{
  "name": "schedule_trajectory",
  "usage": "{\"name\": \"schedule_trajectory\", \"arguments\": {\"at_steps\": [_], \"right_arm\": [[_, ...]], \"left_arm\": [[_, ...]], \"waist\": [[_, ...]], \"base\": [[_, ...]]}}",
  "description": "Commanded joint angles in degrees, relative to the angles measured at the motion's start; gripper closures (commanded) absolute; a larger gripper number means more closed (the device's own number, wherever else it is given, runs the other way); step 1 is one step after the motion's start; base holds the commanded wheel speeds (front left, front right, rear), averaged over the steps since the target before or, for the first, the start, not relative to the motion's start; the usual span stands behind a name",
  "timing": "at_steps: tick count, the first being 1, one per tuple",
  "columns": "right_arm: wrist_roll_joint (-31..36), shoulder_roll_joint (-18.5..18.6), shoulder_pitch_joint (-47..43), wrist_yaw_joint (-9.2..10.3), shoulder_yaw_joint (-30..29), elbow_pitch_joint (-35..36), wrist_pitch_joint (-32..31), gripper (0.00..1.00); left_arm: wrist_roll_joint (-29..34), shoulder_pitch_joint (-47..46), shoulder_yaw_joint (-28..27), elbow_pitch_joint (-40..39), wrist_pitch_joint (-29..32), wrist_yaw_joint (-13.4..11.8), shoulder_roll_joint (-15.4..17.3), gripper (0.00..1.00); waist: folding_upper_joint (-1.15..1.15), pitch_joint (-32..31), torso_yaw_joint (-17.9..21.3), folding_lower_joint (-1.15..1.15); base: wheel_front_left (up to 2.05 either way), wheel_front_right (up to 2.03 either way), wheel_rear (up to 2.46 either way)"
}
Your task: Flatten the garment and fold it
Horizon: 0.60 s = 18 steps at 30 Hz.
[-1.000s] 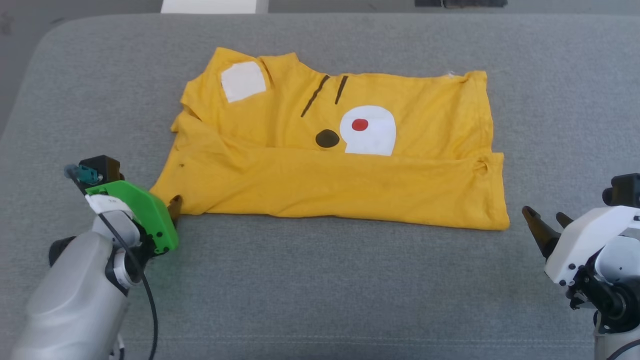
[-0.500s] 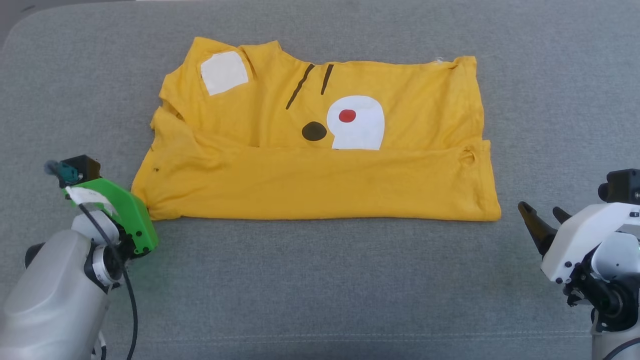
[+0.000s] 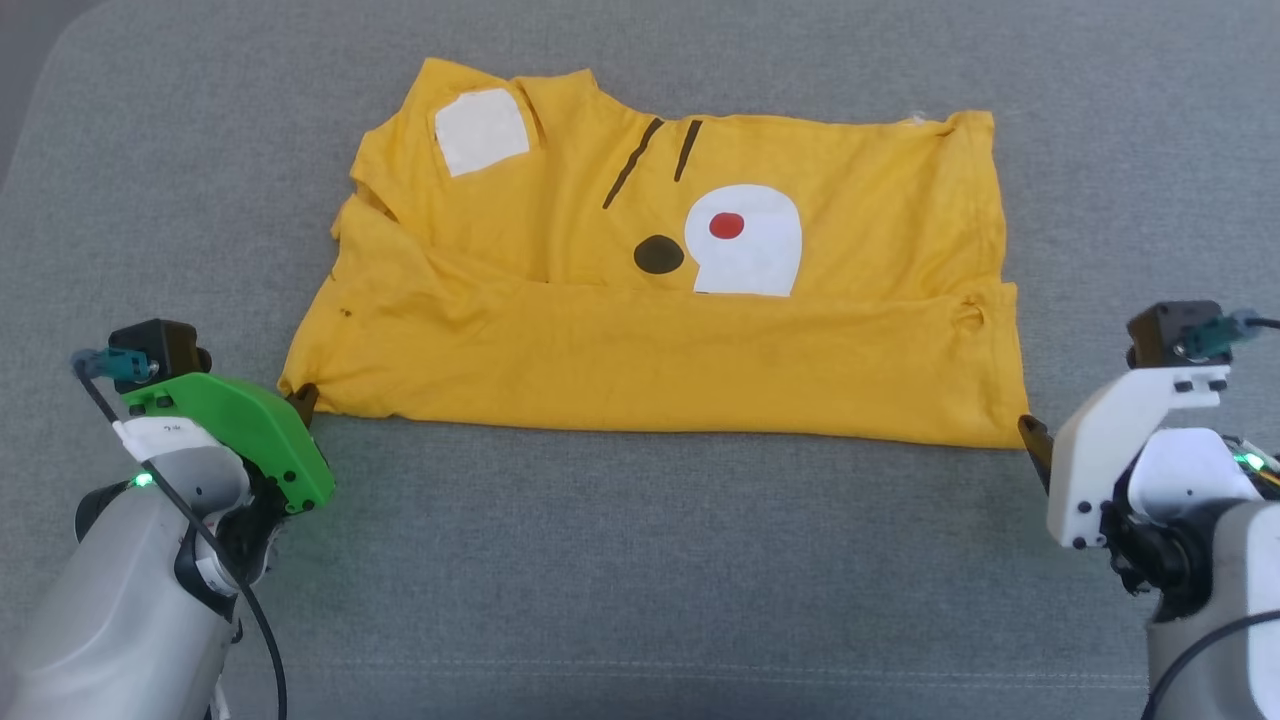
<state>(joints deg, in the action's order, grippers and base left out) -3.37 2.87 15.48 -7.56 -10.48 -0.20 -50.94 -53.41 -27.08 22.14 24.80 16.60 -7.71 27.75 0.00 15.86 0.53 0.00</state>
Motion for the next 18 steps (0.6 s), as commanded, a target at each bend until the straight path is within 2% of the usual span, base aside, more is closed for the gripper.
{"name": "schedule_trajectory", "arguments": {"at_steps": [1, 8, 17, 18], "right_arm": [[1.19, 0.01, 1.34, 0.08, 0.47, -0.84, -0.23, 0.00], [4.58, 0.01, 4.24, 0.08, 2.32, -6.53, 0.08, 0.00], [2.82, 0.01, 4.83, 0.08, 5.28, -12.09, 1.41, 0.00], [2.35, 0.01, 4.99, 0.08, 5.54, -12.24, 1.49, 0.70]], "left_arm": [[-0.62, 1.14, -0.29, -1.03, -0.46, -0.42, 0.43, 1.00], [-1.09, 2.95, -0.63, -5.60, -0.62, -1.52, 0.59, 1.00], [-1.84, 3.93, -1.04, -6.91, -0.93, -1.61, 0.62, 1.00], [-1.90, 4.01, -1.09, -6.92, -0.98, -1.59, 0.68, 1.00]], "waist": [[0.00, 0.90, -0.53, 0.00], [0.00, 3.48, -2.03, 0.00], [0.00, 5.15, -2.67, 0.00], [0.00, 5.14, -2.59, 0.00]], "base": [[0.00, 0.00, 0.00], [0.00, 0.00, 0.00], [0.00, 0.00, 0.00], [0.00, 0.00, 0.00]]}}
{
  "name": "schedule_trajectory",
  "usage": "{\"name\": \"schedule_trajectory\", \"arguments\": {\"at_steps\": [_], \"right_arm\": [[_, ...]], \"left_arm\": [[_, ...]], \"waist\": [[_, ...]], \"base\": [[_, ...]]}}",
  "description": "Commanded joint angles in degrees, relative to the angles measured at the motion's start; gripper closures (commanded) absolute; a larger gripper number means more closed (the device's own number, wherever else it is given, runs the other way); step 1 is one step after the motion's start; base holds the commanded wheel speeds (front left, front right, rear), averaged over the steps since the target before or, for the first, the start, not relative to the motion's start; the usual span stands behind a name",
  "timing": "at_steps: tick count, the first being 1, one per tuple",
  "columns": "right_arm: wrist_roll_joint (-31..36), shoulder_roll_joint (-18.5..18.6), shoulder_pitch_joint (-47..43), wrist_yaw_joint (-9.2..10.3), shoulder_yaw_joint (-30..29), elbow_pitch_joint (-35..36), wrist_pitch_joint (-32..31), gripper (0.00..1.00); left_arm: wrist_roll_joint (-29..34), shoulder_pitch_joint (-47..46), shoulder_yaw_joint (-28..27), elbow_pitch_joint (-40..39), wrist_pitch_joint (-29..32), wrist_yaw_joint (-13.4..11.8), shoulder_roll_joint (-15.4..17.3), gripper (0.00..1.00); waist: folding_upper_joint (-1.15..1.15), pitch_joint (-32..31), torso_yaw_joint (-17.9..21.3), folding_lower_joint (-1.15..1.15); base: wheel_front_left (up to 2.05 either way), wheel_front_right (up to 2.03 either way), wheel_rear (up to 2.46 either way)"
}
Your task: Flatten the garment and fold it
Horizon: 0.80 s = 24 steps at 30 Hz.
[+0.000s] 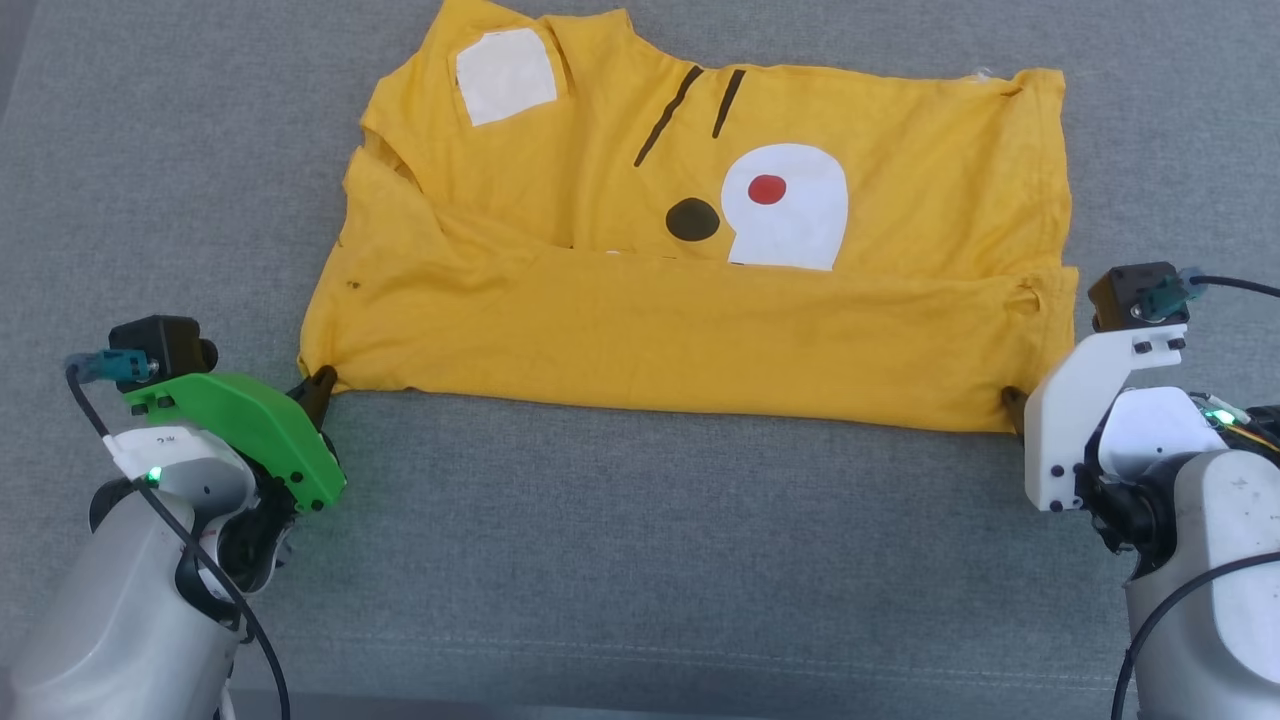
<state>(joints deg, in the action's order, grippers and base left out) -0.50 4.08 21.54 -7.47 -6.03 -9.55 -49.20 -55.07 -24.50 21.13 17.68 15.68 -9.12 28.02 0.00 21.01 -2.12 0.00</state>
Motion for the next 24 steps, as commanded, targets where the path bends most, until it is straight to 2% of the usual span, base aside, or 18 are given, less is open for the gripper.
{"name": "schedule_trajectory", "arguments": {"at_steps": [1, 8, 13, 18, 24], "right_arm": [[-1.14, -1.20, -0.75, -0.02, 1.21, -2.86, 0.07, 1.00], [-4.05, -1.20, 1.37, -0.02, -0.69, -0.83, 2.54, 1.00], [-5.58, -0.16, 0.38, -0.02, -2.08, 1.98, 2.27, 1.00], [-7.07, 1.87, -2.58, -0.02, -3.30, 5.04, 0.22, 1.00], [-7.56, 2.13, -8.10, -0.02, -4.80, 6.46, -1.90, 1.00]], "left_arm": [[-0.32, 1.55, -0.17, 0.19, -0.15, -0.16, 0.47, 1.00], [-0.82, 1.72, -1.03, -0.10, -1.18, -0.14, 0.59, 1.00], [-1.69, 2.98, -2.74, -1.30, -2.78, -0.96, 0.71, 1.00], [-1.31, 6.01, -3.35, -5.11, -3.71, -2.65, 1.65, 1.00], [-2.03, 12.88, -2.92, -9.17, -2.46, -6.22, 1.64, 1.00]], "waist": [[0.00, -0.04, 0.17, 0.00], [0.00, -2.08, 0.81, 0.00], [0.00, -6.58, 1.14, 0.00], [0.00, -10.48, 1.27, 0.00], [0.00, -12.02, 1.26, 0.00]], "base": [[0.00, 0.00, 0.00], [0.00, 0.00, 0.00], [0.00, 0.00, 0.00], [0.00, 0.00, 0.00], [0.00, 0.00, 0.00]]}}
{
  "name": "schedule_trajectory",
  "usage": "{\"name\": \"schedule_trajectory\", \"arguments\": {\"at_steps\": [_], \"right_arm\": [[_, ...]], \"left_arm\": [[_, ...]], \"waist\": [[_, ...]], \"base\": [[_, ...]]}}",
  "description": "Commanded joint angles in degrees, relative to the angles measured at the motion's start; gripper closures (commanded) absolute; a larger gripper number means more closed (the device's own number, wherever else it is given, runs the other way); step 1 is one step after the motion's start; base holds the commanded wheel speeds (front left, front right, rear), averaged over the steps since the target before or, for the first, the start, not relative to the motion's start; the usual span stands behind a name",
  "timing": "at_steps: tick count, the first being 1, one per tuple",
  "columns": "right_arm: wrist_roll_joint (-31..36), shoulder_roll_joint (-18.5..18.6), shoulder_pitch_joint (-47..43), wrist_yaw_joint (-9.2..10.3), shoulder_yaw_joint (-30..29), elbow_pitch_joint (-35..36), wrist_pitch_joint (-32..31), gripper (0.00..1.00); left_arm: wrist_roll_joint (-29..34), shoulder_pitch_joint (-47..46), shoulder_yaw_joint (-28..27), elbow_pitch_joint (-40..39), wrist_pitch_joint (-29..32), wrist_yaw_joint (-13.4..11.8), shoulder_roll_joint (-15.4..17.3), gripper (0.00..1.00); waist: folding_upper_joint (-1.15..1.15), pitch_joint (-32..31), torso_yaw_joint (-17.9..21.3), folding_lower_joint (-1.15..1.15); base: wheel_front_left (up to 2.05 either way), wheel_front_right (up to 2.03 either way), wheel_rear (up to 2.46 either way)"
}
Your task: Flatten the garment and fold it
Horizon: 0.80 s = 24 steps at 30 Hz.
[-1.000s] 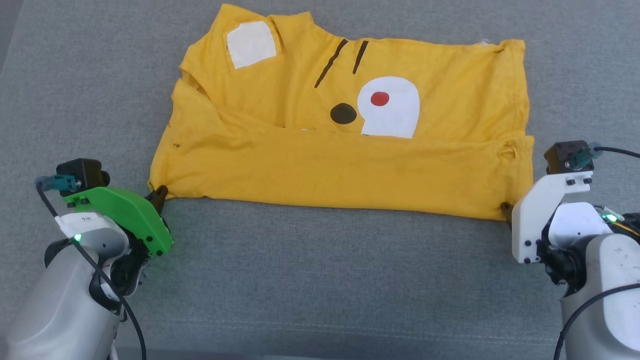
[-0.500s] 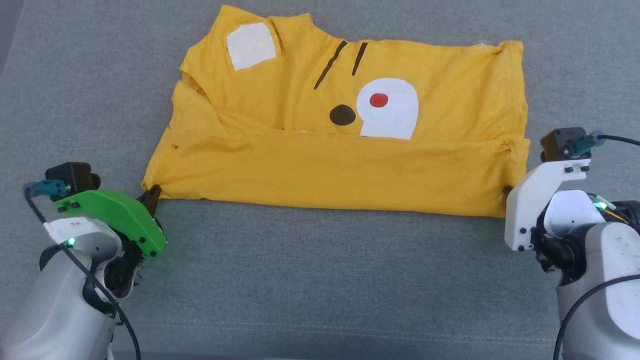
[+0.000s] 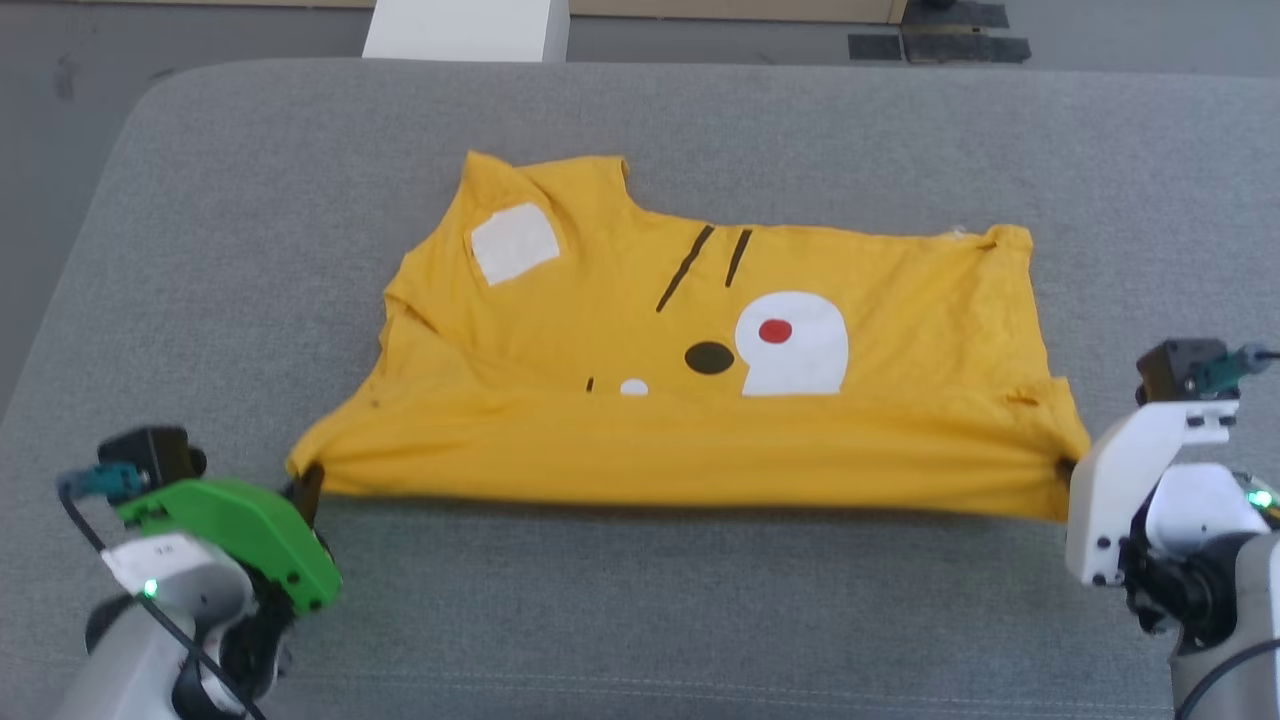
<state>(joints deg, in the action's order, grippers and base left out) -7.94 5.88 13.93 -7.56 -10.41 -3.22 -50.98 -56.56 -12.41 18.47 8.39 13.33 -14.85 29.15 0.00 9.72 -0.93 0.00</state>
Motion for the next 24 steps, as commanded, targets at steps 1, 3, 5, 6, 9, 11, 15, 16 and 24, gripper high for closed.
{"name": "schedule_trajectory", "arguments": {"at_steps": [1, 3, 5, 6, 9, 11, 15, 16, 24], "right_arm": [[-0.13, 0.15, -1.52, 0.08, -0.55, -0.07, -0.07, 1.00], [-0.22, -0.34, -3.43, 0.08, -1.02, -0.88, -0.20, 1.00], [0.11, -0.60, -4.91, 0.08, -1.24, -2.01, 0.20, 1.00], [0.36, -0.86, -5.51, 0.08, -1.33, -2.66, 0.38, 1.00], [1.11, -1.43, -6.47, 0.08, -1.34, -4.51, 1.43, 1.00], [1.45, -1.87, -6.53, 0.08, -1.54, -5.30, 2.58, 0.95], [1.21, -2.30, -6.12, 0.08, -1.59, -6.00, 4.22, 0.00], [0.86, -2.36, -5.88, 0.08, -1.69, -5.61, 4.57, 0.00], [-2.68, -2.03, -3.38, 0.08, -5.34, 0.98, 7.09, 0.00]], "left_arm": [[-0.87, 2.01, -0.10, 0.00, 0.13, -0.98, 0.22, 1.00], [-1.04, 3.93, 0.72, 0.48, 0.93, -1.67, -0.08, 1.00], [-1.92, 5.21, 1.23, 1.68, 1.65, -1.87, -1.02, 1.00], [-1.88, 5.56, 1.74, 2.75, 2.05, -1.86, -1.15, 1.00], [-2.61, 5.48, 2.35, 5.71, 2.77, -1.35, -2.18, 1.00], [-2.86, 4.85, 2.26, 7.08, 2.50, -0.99, -2.69, 1.00], [-2.57, 3.65, 1.81, 7.74, 2.26, -0.88, -1.97, 0.00], [-2.39, 3.33, 1.28, 7.26, 1.81, -1.02, -1.40, 0.00], [0.36, 1.50, -2.24, -4.18, -1.01, -2.88, 3.98, 0.00]], "waist": [[0.00, -0.78, 0.02, 0.00], [0.00, -0.68, -0.18, 0.00], [0.00, -0.45, -0.35, 0.00], [0.00, -0.31, -0.35, 0.00], [0.00, -0.17, -0.34, 0.00], [0.00, -0.25, -0.18, 0.00], [0.00, -1.13, 0.46, 0.00], [0.00, -1.33, 0.70, 0.00], [0.00, -2.47, 2.04, 0.00]], "base": [[0.00, 0.00, 0.00], [0.00, 0.00, 0.00], [0.00, 0.00, 0.00], [0.00, 0.00, 0.00], [0.00, 0.00, 0.00], [0.00, 0.00, 0.00], [0.00, 0.00, 0.00], [0.00, 0.00, 0.00], [0.00, 0.00, 0.00]]}}
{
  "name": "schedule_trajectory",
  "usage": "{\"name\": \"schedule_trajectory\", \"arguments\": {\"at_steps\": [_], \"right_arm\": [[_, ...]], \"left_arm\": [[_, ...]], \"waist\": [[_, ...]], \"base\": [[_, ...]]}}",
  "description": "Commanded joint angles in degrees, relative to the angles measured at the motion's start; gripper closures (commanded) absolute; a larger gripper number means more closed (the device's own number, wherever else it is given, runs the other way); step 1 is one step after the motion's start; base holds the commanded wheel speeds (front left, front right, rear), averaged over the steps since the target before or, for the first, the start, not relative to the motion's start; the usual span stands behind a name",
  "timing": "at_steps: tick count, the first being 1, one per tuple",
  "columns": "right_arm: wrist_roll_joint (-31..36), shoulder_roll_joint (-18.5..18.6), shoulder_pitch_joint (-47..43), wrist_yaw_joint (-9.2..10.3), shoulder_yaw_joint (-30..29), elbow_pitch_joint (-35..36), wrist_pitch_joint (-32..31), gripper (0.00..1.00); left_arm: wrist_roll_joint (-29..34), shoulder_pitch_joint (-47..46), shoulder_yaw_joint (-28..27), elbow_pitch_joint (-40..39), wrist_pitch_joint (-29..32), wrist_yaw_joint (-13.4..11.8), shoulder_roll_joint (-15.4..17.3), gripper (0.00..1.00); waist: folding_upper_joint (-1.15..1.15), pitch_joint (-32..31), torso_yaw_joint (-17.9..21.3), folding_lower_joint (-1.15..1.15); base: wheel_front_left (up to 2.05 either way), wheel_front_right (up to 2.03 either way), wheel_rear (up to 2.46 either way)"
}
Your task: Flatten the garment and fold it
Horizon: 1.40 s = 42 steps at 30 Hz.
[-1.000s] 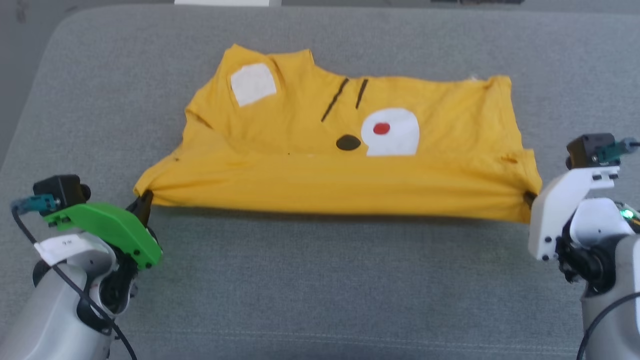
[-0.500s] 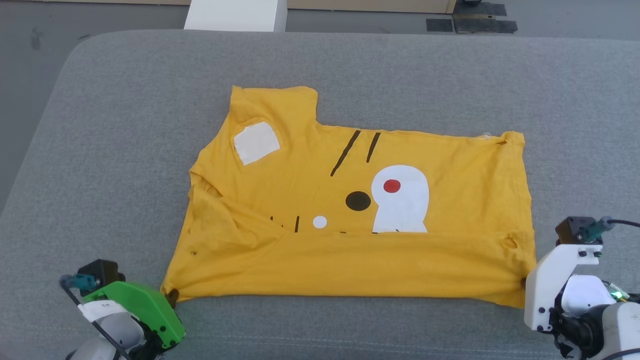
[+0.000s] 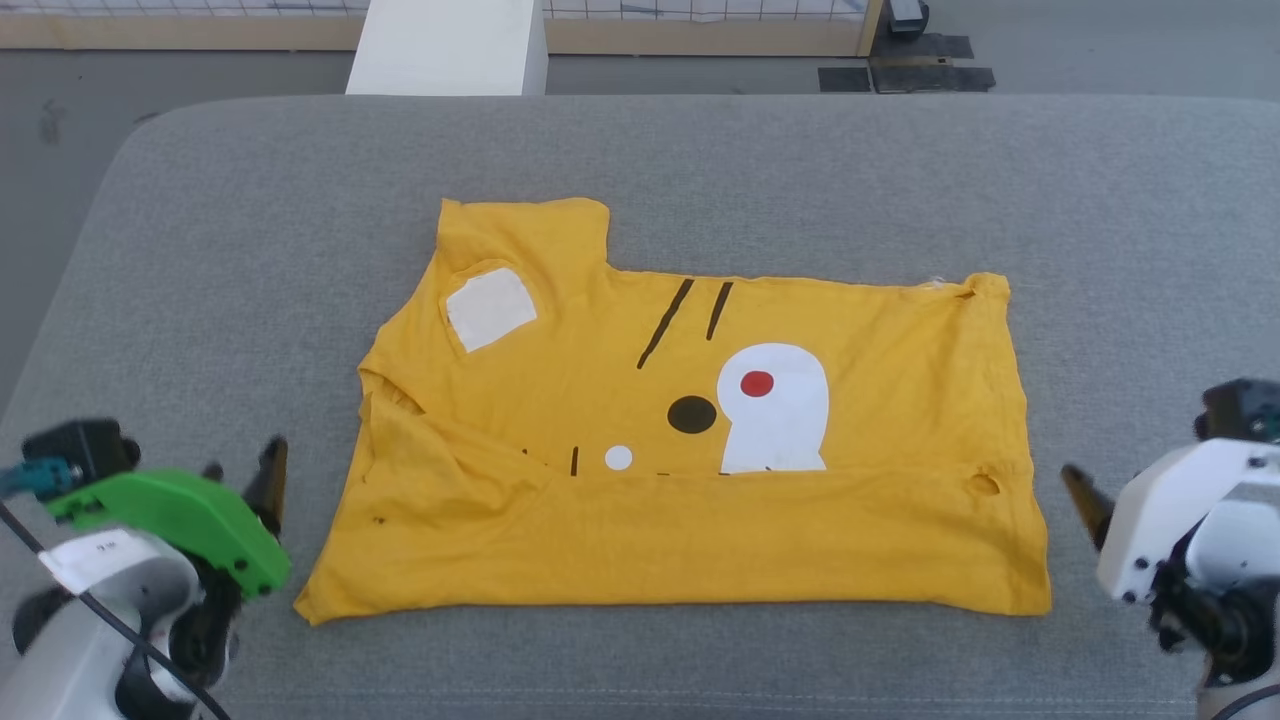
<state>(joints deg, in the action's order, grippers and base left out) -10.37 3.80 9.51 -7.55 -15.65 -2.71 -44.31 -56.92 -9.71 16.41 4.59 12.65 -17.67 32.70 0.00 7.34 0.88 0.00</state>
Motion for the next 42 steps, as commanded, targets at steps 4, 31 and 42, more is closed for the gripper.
{"name": "schedule_trajectory", "arguments": {"at_steps": [4, 31, 42], "right_arm": [[-0.46, 0.23, 3.92, 0.06, -2.04, 3.89, 1.52, 0.00], [-1.35, -0.91, 19.59, 0.06, 7.93, 5.35, 7.93, 0.00], [-1.91, -0.91, 17.67, 0.06, 6.87, 5.04, 9.63, 0.00]], "left_arm": [[3.69, -4.94, 0.14, -5.01, -3.62, 3.02, 1.78, 0.00], [15.39, -58.87, 13.89, 32.96, 18.76, 13.78, -3.00, 0.00], [16.10, -57.65, 18.32, 35.55, 32.97, 10.60, -2.55, 0.65]], "waist": [[0.00, 0.67, 1.04, 0.00], [0.00, 26.52, 9.20, 0.00], [0.00, 28.20, 9.67, 0.00]], "base": [[0.00, 0.00, 0.00], [0.00, 0.00, 0.00], [0.00, 0.00, 0.00]]}}
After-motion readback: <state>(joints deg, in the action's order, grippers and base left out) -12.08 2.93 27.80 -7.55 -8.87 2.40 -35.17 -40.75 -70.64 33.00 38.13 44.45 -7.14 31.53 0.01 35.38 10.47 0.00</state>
